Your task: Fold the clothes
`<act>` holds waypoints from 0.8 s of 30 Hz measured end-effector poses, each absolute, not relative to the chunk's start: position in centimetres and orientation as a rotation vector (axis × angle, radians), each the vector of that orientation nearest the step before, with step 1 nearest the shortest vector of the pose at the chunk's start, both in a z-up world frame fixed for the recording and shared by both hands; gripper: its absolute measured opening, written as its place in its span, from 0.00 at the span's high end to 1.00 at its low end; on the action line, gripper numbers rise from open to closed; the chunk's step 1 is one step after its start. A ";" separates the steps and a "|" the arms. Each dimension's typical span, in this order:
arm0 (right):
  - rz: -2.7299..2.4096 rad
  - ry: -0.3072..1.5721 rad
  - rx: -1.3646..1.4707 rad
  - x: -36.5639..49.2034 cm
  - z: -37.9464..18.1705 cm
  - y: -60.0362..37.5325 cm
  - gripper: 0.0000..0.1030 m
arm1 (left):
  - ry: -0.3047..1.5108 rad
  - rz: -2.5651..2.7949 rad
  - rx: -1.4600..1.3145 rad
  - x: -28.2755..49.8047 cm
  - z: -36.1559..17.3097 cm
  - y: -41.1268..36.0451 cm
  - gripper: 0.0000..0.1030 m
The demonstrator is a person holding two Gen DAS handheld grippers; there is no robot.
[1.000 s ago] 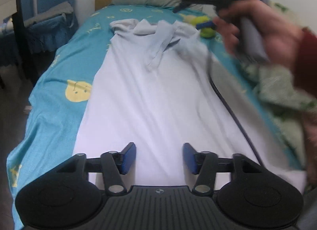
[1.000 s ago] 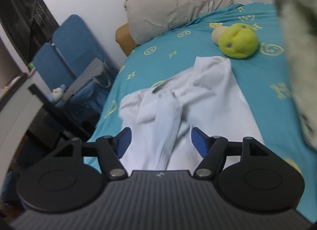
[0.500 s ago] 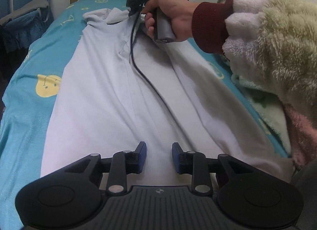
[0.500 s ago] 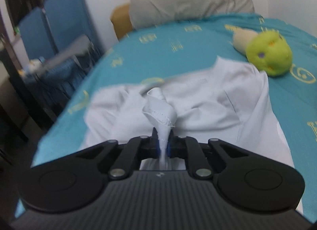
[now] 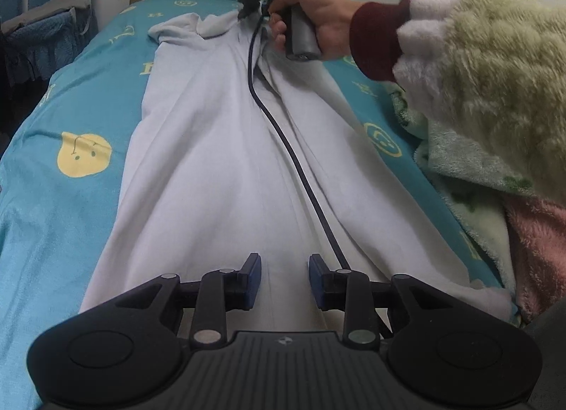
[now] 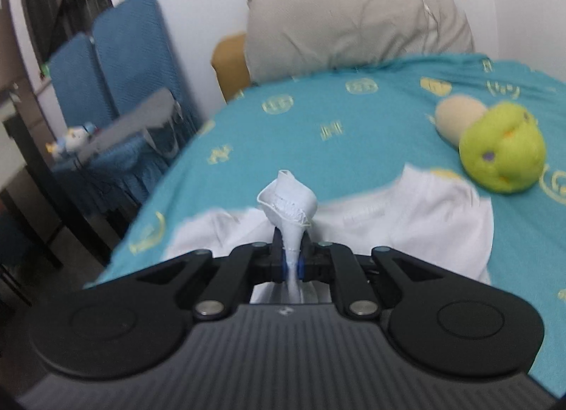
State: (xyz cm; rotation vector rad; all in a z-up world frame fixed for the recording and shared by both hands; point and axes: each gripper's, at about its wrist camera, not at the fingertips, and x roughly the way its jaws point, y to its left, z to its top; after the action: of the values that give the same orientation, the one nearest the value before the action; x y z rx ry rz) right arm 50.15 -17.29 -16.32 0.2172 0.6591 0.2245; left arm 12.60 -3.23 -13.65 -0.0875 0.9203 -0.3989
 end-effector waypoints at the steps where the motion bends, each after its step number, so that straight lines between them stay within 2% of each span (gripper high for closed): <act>1: 0.235 0.677 0.227 49.9 -16.7 -17.3 0.86 | 0.921 -0.396 -0.097 12.8 -13.6 -2.9 0.69; 2: 0.243 0.690 0.238 49.5 -16.7 -17.4 0.82 | 0.920 -0.393 -0.105 13.0 -13.4 -2.6 0.68; 4: 0.262 0.687 0.256 47.7 -16.3 -17.9 0.42 | 0.913 -0.376 -0.124 13.4 -12.9 -1.7 0.62; 6: 0.282 0.667 0.258 44.7 -15.3 -18.7 0.31 | 0.903 -0.359 -0.155 13.7 -12.0 -0.6 0.56; 8: 0.298 0.670 0.270 41.3 -14.1 -19.7 0.32 | 0.897 -0.355 -0.202 13.9 -11.2 0.7 0.53; 11: 0.240 0.709 0.359 34.6 -12.6 -22.6 0.32 | 0.878 -0.320 -0.242 13.7 -10.2 2.7 0.40; 13: 0.145 0.748 0.434 29.2 -12.4 -25.0 0.31 | 0.867 -0.285 -0.238 13.6 -9.8 3.6 0.40; 15: 0.063 0.864 0.460 25.3 -12.6 -26.6 0.30 | 0.863 -0.242 -0.223 13.6 -9.9 4.1 0.39; 18: 0.006 0.892 0.558 19.6 -13.1 -28.5 0.31 | 0.878 -0.167 -0.203 14.2 -10.7 4.7 0.36; 20: -0.063 0.913 0.551 16.7 -14.0 -29.0 0.32 | 0.900 -0.117 -0.197 14.7 -11.6 5.3 0.35; 24: -0.217 1.071 0.553 15.2 -17.9 -29.3 0.30 | 0.961 -0.050 -0.258 15.2 -13.4 7.4 0.36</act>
State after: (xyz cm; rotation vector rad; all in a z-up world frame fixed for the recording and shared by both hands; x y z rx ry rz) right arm 15.19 -29.31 -17.93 0.5533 1.0705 -0.2168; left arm 15.15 7.43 -13.37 -0.2585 0.9613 -0.0503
